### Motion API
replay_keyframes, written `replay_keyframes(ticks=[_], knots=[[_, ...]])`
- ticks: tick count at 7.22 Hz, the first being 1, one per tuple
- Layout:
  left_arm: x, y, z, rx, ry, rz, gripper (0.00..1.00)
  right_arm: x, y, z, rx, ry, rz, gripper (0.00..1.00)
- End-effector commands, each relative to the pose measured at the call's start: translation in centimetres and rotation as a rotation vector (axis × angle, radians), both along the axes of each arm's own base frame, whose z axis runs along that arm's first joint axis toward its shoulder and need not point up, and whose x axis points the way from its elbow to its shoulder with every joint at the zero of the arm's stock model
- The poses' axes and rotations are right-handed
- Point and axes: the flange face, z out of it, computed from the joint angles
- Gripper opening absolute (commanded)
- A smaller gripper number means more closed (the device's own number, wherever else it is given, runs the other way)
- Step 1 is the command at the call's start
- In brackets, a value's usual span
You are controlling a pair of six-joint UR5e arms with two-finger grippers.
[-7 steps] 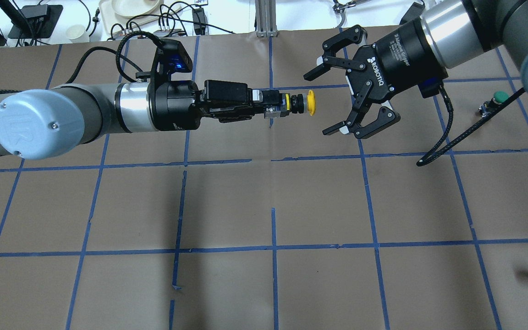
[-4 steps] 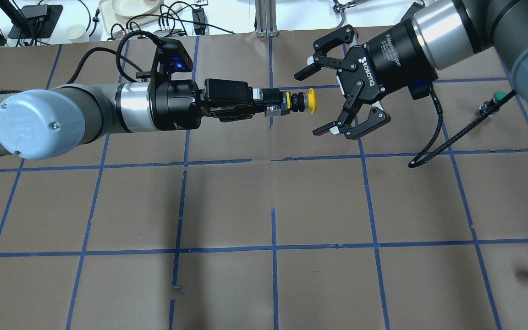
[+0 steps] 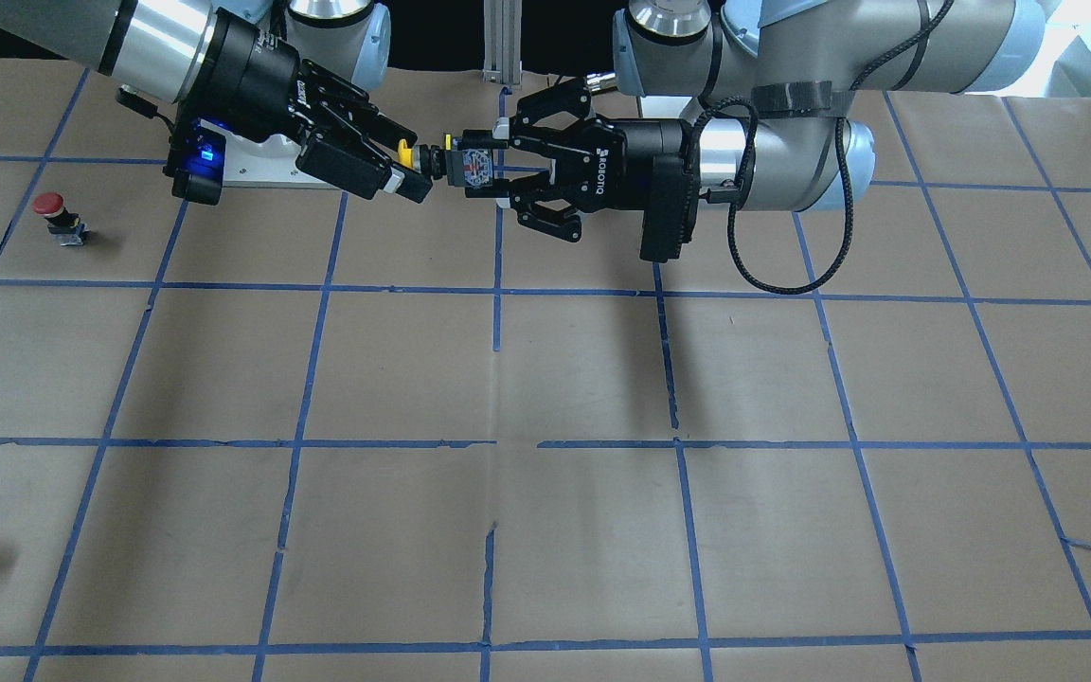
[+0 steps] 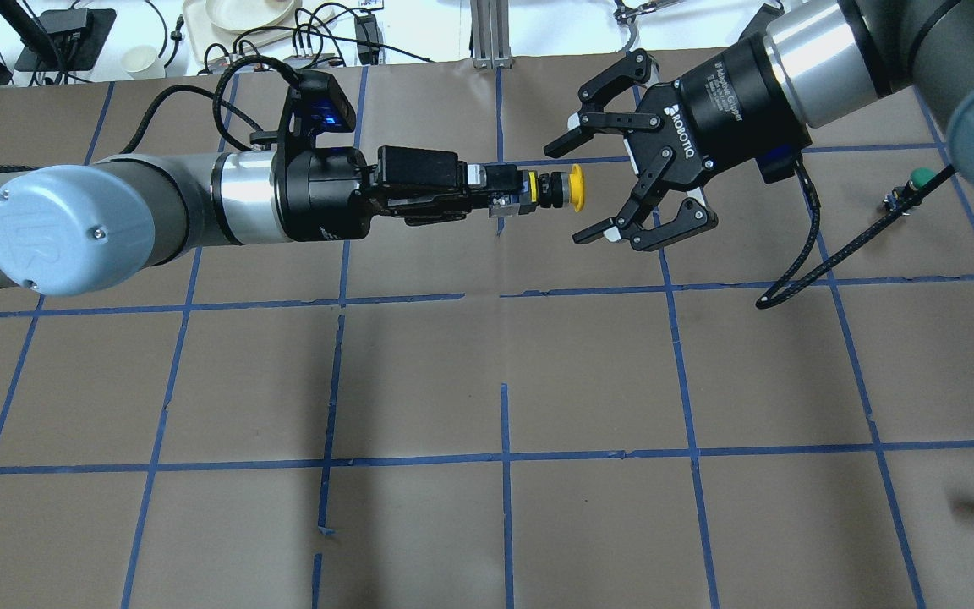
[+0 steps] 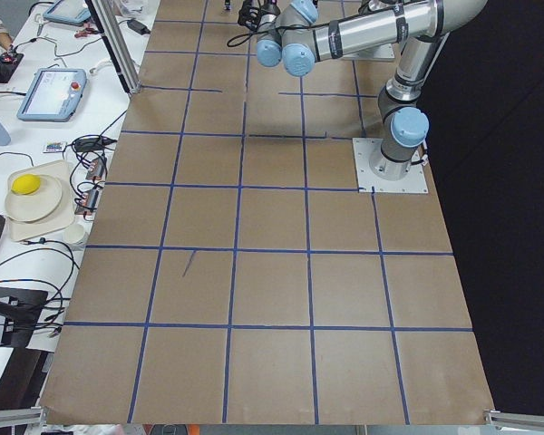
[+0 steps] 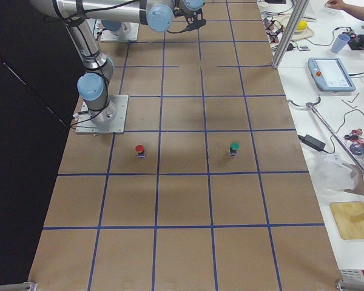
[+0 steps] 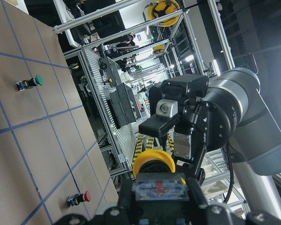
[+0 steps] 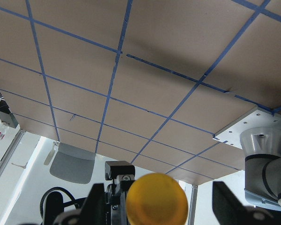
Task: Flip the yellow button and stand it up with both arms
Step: 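Close the right gripper on the yellow cap held by the left gripper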
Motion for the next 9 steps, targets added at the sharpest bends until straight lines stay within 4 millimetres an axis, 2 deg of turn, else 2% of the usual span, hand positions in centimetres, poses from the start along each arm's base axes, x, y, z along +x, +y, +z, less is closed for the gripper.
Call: replay_keyframes(ticks=[1, 2, 4, 6, 7, 9], knots=[[0.00, 0.04, 0.02, 0.001, -0.002, -0.002, 0.16, -0.13, -0.02, 0.03, 0.000, -0.002, -0.004, 0.37], [0.00, 0.04, 0.02, -0.001, -0.002, -0.002, 0.19, -0.22, -0.10, -0.05, 0.002, -0.001, -0.005, 0.30], [0.00, 0.05, 0.01, -0.002, -0.003, -0.003, 0.23, -0.36, -0.17, 0.02, 0.001, -0.001, -0.008, 0.26], [0.00, -0.10, -0.12, -0.001, -0.003, -0.003, 0.79, -0.44, -0.19, 0.01, 0.001, 0.001, -0.009, 0.26], [0.00, -0.02, 0.00, -0.005, -0.004, -0.004, 1.00, -0.51, -0.21, 0.01, 0.001, 0.001, -0.011, 0.26], [0.14, -0.20, 0.13, -0.007, -0.005, -0.002, 1.00, -1.09, -0.43, -0.28, -0.006, 0.022, -0.007, 0.25]])
